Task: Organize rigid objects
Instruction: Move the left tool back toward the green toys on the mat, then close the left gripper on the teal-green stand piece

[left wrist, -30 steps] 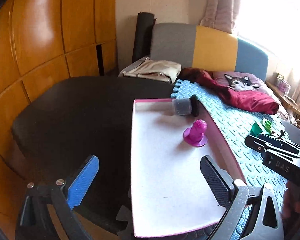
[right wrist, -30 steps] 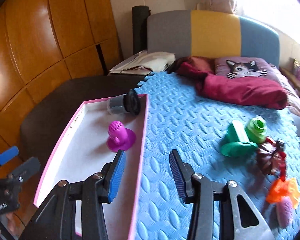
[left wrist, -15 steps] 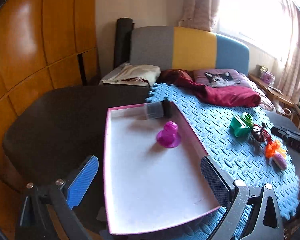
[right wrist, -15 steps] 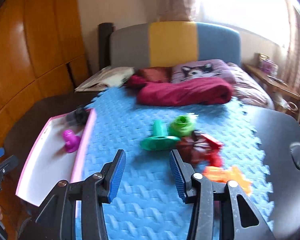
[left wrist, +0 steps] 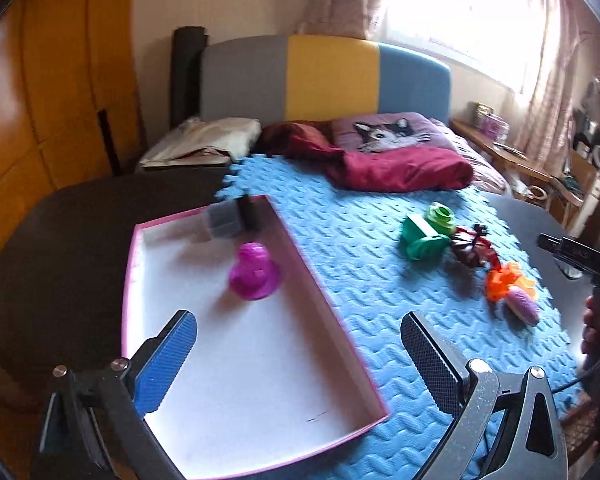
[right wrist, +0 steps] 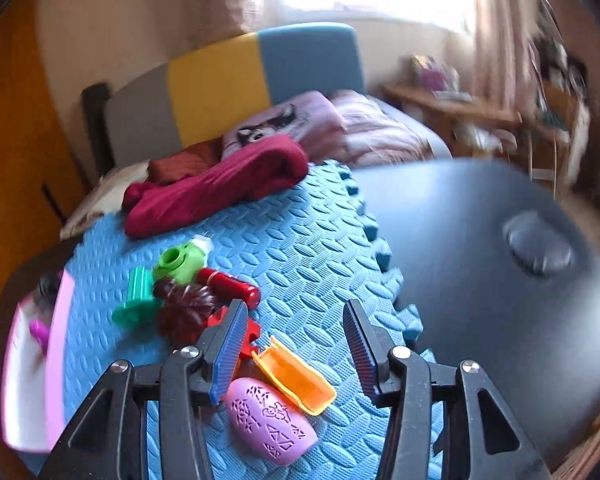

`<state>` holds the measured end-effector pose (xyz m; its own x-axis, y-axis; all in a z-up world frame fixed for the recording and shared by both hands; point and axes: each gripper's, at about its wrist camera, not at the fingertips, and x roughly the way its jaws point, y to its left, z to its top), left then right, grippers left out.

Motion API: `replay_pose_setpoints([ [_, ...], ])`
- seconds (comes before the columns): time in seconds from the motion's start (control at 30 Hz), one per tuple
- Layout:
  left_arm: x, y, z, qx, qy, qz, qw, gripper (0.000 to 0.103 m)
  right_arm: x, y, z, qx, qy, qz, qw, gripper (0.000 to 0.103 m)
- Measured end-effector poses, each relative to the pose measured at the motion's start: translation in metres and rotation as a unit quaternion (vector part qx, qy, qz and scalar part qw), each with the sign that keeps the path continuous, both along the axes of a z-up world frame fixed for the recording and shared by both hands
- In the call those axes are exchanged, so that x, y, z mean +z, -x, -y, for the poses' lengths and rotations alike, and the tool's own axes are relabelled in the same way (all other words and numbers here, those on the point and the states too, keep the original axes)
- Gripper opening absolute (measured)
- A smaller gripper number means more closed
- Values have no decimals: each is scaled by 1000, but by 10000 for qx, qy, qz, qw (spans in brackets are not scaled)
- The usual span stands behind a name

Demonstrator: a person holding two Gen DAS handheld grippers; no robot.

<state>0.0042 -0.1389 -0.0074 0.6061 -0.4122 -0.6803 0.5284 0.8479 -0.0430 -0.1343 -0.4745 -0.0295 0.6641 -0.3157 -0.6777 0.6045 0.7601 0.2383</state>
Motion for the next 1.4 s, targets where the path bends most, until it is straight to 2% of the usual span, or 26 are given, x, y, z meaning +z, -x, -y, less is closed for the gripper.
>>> replay_pose_setpoints([
  [0.23, -5, -3, 46, -390, -99, -153, 9991, 103, -7, 0, 7, 0, -378, 54, 9993, 50],
  [0.57, -14, -23, 89, -468, -36, -505, 9976, 102, -10, -1, 8, -7, -521, 44, 9986, 50],
  [0.7, -17, -44, 109, -478, 116, -844, 9952, 91, -9, 2, 11, -50, -604, 120, 9981, 50],
  [0.83, -19, -61, 129, -488, 160, -963, 9940, 84, -7, 3, 11, -48, -631, 181, 9978, 51],
  [0.9, -22, -71, 142, -499, 99, -1040, 9933, 77, -7, 3, 11, -31, -636, 191, 9978, 51],
  [1.03, -29, -84, 166, -557, 30, -1149, 9918, 74, -8, 1, 11, 20, -665, 186, 9976, 51],
  [1.1, -32, -90, 177, -568, 12, -1230, 9908, 63, -8, 0, 11, 30, -691, 184, 9974, 51],
  [1.27, -44, -105, 200, -614, -36, -1491, 9869, 63, -10, 0, 13, 55, -755, 201, 9969, 51],
  [1.37, -52, -110, 214, -629, -211, -1436, 9874, 62, -11, -1, 13, 73, -786, 195, 9967, 51],
  [1.4, -59, -112, 217, -616, -303, -1489, 9865, 55, -11, -1, 13, 76, -786, 190, 9967, 51],
])
